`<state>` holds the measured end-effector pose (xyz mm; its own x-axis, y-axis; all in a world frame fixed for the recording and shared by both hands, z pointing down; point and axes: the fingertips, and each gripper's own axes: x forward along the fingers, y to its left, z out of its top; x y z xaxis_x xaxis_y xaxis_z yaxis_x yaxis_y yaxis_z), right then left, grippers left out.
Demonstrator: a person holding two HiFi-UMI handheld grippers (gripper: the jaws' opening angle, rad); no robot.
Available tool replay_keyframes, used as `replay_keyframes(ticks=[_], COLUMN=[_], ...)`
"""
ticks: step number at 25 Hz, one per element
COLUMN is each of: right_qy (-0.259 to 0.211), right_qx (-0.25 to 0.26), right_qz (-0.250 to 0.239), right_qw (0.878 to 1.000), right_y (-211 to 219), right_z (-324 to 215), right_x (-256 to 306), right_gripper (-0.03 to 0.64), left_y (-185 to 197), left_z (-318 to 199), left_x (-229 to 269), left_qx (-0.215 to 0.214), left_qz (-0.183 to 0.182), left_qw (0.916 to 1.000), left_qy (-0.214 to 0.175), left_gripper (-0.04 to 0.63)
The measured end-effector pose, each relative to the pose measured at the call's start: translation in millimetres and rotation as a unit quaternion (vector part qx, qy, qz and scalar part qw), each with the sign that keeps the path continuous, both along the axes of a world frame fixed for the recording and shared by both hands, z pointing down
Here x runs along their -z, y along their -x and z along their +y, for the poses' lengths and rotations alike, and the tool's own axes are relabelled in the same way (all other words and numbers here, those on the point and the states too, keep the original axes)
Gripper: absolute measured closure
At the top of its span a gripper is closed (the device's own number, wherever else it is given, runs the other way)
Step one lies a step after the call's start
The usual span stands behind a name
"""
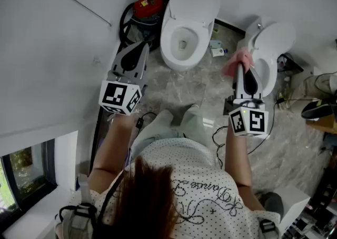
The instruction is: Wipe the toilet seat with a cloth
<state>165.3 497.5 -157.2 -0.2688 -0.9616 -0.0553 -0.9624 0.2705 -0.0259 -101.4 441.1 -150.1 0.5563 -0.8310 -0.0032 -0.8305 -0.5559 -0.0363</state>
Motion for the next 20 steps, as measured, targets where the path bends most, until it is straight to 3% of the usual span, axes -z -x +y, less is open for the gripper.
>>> replay_keyframes(ticks=[9, 20], right_qy=[-0.02, -0.018], right_qx=[0.016, 0.025], right_qz=[-0.038, -0.027], right_qw=[0.999, 0.999], right_y=[15, 34], right_z=[1, -1], right_x=[13, 15], right_gripper=[0.574, 0.572], left_y=[13, 25], left_z=[-4, -10], left_x=[1, -4], left_qx=[-0.004, -0.008], left_qz=[0.002, 0.008], left_qw=[1.0, 0.9999], left_qy=[0.001, 0.005], left_gripper=[0.591, 0.591])
